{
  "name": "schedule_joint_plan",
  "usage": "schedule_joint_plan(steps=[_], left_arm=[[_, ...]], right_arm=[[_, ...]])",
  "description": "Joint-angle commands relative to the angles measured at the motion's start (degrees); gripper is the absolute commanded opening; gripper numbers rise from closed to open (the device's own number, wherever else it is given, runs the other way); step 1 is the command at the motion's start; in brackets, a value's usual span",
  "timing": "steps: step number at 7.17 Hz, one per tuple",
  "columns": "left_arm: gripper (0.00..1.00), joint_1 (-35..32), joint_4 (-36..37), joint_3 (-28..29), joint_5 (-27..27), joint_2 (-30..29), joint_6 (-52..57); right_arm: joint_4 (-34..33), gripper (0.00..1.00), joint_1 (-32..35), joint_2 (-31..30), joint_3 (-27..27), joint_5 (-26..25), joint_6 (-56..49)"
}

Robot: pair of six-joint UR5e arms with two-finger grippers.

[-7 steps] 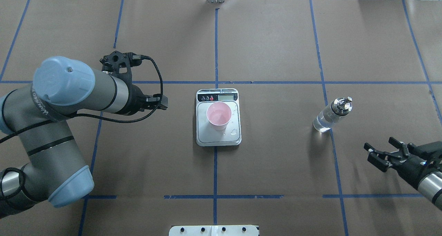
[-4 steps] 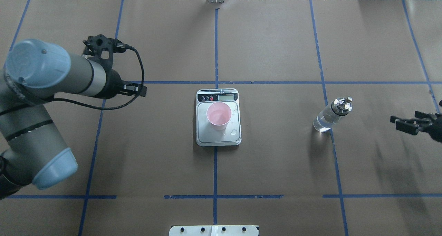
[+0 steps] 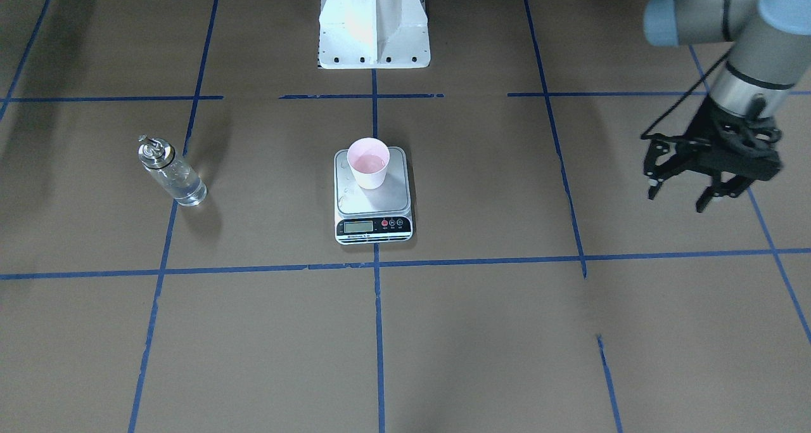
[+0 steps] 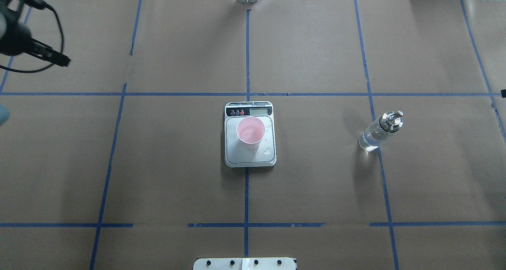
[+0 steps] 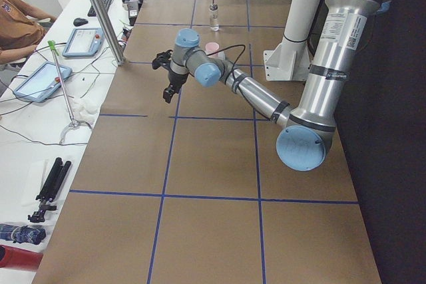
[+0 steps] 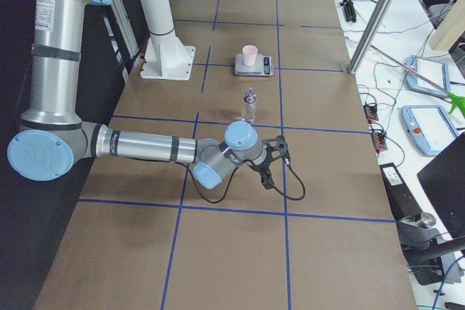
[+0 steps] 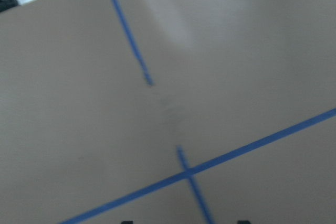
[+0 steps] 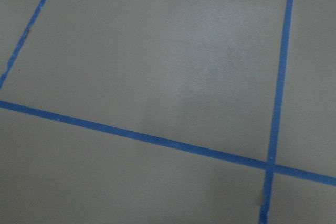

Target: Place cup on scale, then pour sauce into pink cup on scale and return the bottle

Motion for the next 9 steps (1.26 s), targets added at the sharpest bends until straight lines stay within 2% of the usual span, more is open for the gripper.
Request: schedule_joint_plan(steps=[1, 2, 3, 4, 5, 6, 7, 8, 9], left_arm=[[1.0, -13.71, 1.94, 12.48, -9.43, -0.35, 16.79], [1.0, -14.97, 7.95, 14.28, -10.34, -0.53, 17.62], [1.0, -18.81, 13.49, 14.38, -10.52, -0.27, 23.37], [1.0, -22.68, 17.9, 20.56, -10.7, -0.61, 36.05], [1.0, -24.98, 19.34, 19.41, -10.61, 0.51, 37.39], [1.0, -25.0, 16.92, 18.87, -10.7, 3.66, 37.06], [1.0, -24.92, 10.54, 18.61, -9.48, 4.56, 35.58], [1.0, -24.83, 7.08, 18.78, -9.21, 4.83, 34.0], [1.0, -24.31, 6.53, 20.17, -9.12, 5.01, 33.89]], right_arm=[[-23.64, 1.0, 6.11, 5.79, -0.34, 2.96, -21.77], [-35.23, 1.0, 8.13, 8.69, -0.26, 3.05, -30.48], [-44.31, 1.0, 10.15, 11.41, -0.43, 2.26, -38.32], [-47.62, 1.0, 11.73, 10.83, -0.52, 2.43, -40.83], [-47.31, 1.0, 11.75, 9.26, -0.61, 2.0, -39.99], [-47.13, 1.0, 11.75, 8.72, -0.69, 1.38, -38.93], [-47.13, 1.0, 11.75, 7.93, -1.39, 1.38, -37.88], [-47.13, 1.0, 11.75, 7.49, -1.22, 2.51, -37.52], [-47.04, 1.0, 11.75, 8.18, -0.61, 6.35, -35.17]])
